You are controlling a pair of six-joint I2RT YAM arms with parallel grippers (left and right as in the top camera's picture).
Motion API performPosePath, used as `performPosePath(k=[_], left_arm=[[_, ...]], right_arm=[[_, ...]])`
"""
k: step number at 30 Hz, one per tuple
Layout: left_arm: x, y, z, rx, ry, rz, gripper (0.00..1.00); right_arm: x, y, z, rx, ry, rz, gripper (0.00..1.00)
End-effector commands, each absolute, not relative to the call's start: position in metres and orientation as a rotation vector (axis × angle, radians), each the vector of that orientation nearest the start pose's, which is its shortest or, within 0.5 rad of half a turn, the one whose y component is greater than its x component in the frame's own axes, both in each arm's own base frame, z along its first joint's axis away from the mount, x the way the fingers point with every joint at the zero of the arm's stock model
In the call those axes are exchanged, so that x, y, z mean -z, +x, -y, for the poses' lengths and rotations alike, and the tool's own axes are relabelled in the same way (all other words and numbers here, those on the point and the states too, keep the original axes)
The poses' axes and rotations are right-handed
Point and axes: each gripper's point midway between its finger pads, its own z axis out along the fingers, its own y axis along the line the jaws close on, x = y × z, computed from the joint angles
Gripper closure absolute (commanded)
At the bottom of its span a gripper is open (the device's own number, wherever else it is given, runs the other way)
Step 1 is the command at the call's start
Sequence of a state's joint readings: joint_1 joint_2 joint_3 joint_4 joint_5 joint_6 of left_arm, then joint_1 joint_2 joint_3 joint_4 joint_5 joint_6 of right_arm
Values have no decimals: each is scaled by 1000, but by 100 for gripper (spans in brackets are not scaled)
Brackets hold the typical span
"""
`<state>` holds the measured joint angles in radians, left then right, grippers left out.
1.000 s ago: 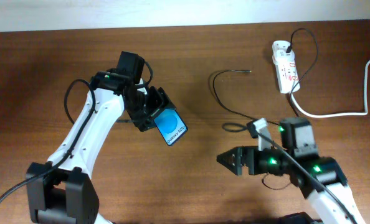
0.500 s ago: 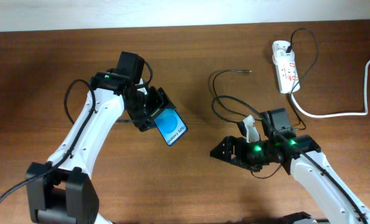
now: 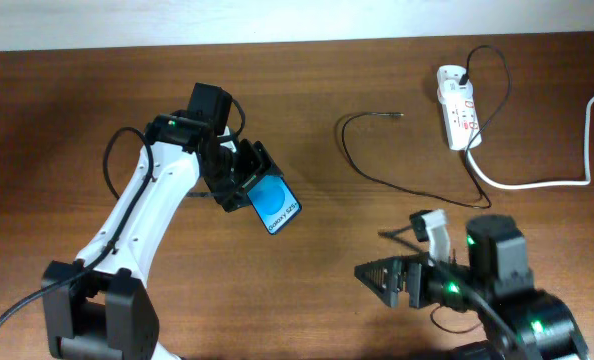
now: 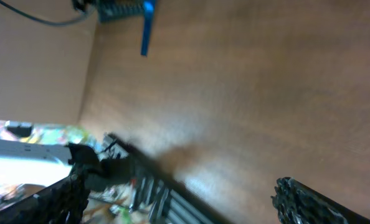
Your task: Plug charger to phone and switch on socket
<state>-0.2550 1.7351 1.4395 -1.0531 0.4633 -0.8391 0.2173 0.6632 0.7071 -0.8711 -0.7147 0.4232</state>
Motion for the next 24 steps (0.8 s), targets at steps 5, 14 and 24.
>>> performPosePath(k=[5,14,24], left_arm=[[-157,337,171,864,-795,-2940,52],[-159,337,174,898,-789,-2940,53],[-159,340,174,904,-999,-2905,52]], right_arm=[[-227,204,-145,-1013,-127,-2237,2],[-182,228,-172,-1094,-79,-2440,2],[-187,264,-223,-972,9,-2312,2]])
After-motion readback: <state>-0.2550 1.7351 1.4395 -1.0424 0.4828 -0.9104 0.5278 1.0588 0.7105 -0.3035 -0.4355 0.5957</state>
